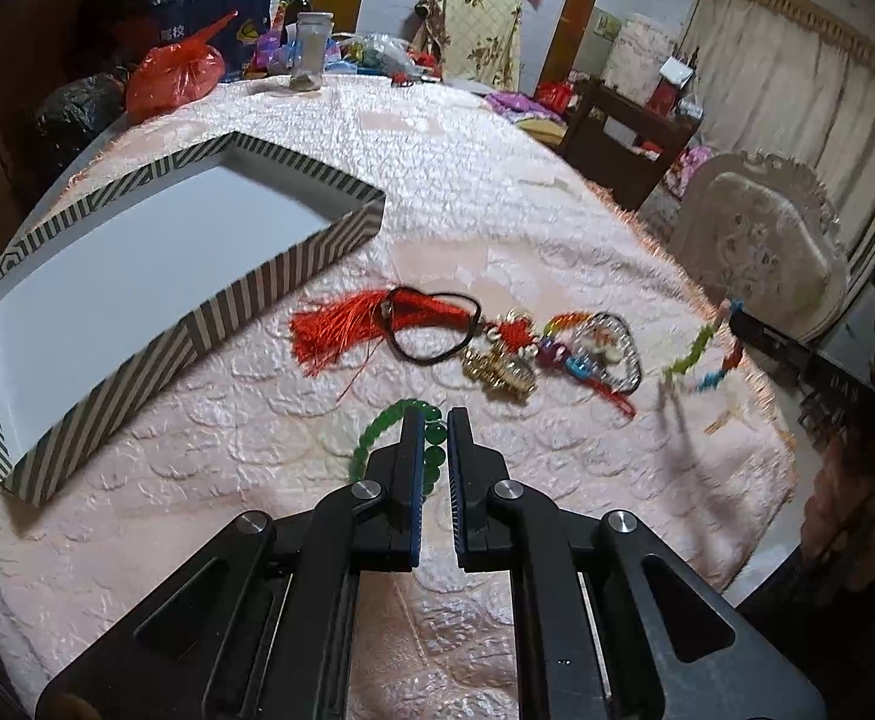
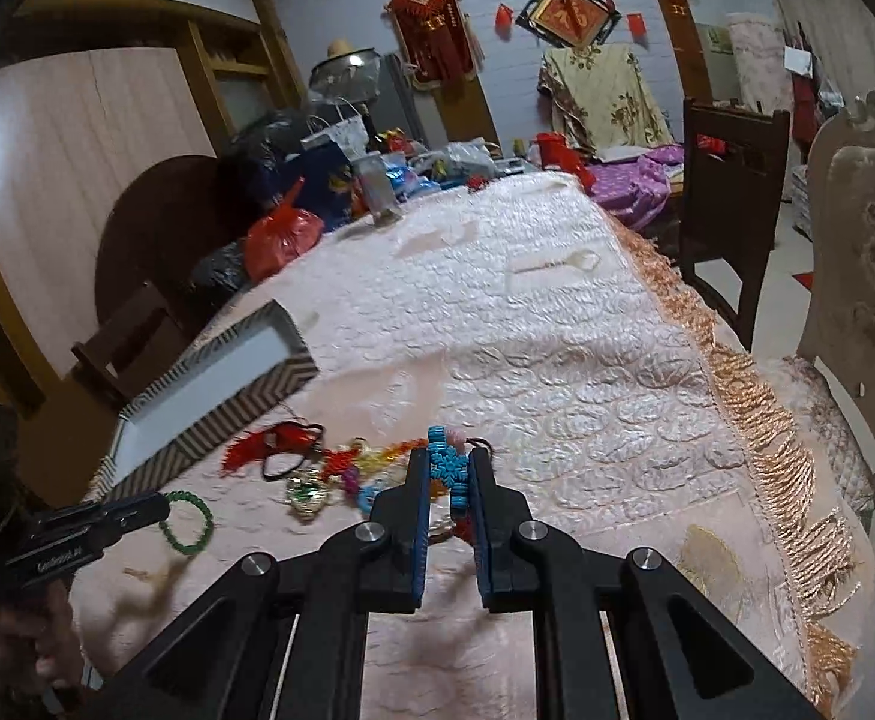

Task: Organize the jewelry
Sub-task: 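Carry the bracelet and beaded string into the striped tray with both grippers, then open both grippers to release the items inside the tray, then withdraw both grippers from the tray back toward the jewelry pile, then grasp the clear bead bracelet with the right gripper while the left grasps the gold turtle pendant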

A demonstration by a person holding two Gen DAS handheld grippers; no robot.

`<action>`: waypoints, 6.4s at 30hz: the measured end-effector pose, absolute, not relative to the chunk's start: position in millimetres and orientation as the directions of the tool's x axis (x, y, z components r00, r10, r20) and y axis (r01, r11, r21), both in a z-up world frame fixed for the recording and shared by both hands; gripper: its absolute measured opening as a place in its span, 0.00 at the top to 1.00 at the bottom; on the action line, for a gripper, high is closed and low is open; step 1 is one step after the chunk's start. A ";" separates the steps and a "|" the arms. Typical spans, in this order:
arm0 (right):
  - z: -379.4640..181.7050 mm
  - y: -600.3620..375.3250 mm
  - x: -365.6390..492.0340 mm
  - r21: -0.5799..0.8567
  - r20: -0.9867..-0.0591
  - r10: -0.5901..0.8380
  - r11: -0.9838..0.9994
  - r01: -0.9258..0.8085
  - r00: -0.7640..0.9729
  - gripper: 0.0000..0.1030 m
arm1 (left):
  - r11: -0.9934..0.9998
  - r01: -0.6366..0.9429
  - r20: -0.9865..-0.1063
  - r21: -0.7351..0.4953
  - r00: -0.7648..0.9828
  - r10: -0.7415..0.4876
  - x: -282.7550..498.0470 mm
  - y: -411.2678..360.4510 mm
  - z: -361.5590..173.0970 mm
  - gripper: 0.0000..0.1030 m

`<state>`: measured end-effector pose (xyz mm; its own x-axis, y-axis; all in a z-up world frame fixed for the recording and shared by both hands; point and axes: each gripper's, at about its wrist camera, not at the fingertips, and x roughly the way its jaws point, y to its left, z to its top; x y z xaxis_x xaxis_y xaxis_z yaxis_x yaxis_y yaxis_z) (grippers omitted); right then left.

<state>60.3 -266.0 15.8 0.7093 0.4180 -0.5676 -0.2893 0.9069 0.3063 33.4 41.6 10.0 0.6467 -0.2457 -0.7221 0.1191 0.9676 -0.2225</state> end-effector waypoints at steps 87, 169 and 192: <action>-27.3 64.3 177.6 0.273 -0.755 0.544 0.768 -0.579 0.366 0.89 | 0.946 -0.301 -0.803 -0.121 0.590 0.085 93.1 212.8 -43.1 0.94; -44.8 -216.4 88.4 0.337 -0.702 0.527 0.839 -0.428 0.480 0.93 | 0.992 0.057 -0.766 -0.117 0.630 -0.127 61.6 27.4 -48.1 0.31; -22.9 -260.1 75.4 0.479 -0.587 0.585 0.808 -0.342 0.560 0.93 | 0.982 0.157 -0.791 -0.107 0.585 -0.179 104.6 -34.7 -43.7 0.31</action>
<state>75.4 -260.1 -22.9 0.5597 0.5847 -0.5873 -0.3420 0.8085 0.4789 104.6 -34.7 -43.7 0.5850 -0.1792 -0.7910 0.1567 0.9819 -0.1066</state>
